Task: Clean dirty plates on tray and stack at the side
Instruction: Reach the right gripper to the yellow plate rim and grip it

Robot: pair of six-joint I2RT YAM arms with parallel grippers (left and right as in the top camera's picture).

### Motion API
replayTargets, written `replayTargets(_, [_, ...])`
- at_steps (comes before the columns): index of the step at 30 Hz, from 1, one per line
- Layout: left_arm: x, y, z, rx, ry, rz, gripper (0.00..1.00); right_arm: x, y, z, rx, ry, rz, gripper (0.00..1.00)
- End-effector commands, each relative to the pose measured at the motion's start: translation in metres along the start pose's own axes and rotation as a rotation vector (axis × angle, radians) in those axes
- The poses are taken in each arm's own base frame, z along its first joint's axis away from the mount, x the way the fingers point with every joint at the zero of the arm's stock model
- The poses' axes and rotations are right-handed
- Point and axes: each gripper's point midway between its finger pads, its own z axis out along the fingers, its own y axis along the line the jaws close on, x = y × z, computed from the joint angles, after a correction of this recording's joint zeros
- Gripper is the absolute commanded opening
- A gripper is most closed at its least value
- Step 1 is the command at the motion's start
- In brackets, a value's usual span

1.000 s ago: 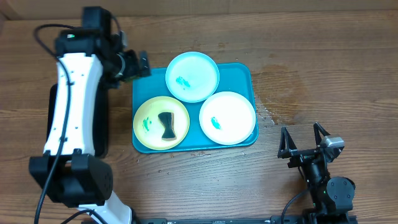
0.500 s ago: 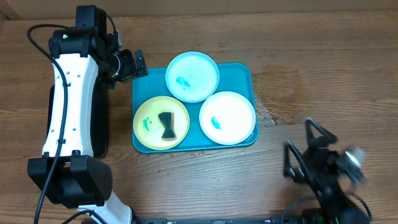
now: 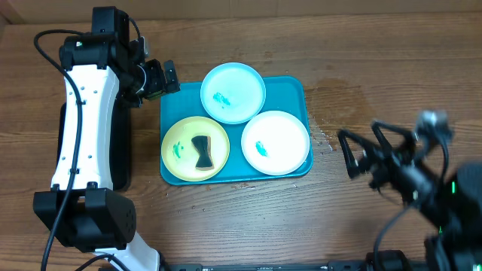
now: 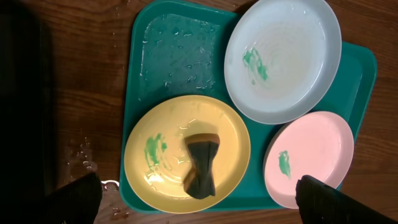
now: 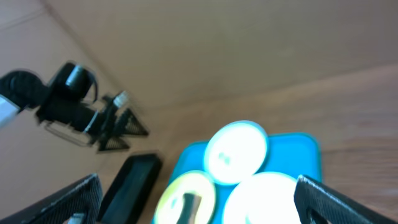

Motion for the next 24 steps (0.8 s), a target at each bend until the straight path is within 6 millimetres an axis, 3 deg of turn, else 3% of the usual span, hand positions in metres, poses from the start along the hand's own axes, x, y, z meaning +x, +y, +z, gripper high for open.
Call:
replayTargets(1, [0.000,-0.005,-0.002,0.024,-0.002,-0.006,1.00,-0.006,0.049,0.029,-0.326,0.189,-0.015,1.00])
replayTargets(4, [0.000,-0.005,-0.002,0.024,-0.002,-0.006,1.00,-0.006,0.068,0.054,-0.484,0.265,-0.027,0.99])
replayTargets(6, [0.000,-0.005,-0.002,0.023,-0.002,-0.006,1.00,0.008,0.068,0.082,-0.467,0.353,0.015,0.89])
replayTargets(8, [0.000,-0.005,-0.002,0.024,-0.002,-0.006,1.00,0.038,0.060,0.115,-0.347,0.478,0.050,0.90])
replayTargets(10, [0.000,-0.005,-0.002,0.024,-0.002,-0.006,1.00,0.075,0.046,0.144,-0.165,0.616,0.041,1.00])
replayTargets(11, [-0.001,-0.005,-0.002,0.024,-0.003,-0.006,1.00,0.106,0.028,0.169,0.036,0.724,0.000,1.00])
replayTargets(13, [-0.001,-0.005,-0.002,0.024,-0.003,-0.006,1.00,0.125,0.021,0.190,0.146,0.776,-0.023,1.00])
replayTargets(21, [-0.001,-0.005,-0.002,0.021,-0.006,-0.005,1.00,0.214,0.033,0.276,0.106,0.836,-0.100,1.00])
replayTargets(24, [-0.001,-0.005,-0.002,0.021,-0.006,-0.005,1.00,0.238,0.013,0.287,0.167,0.868,-0.116,0.56])
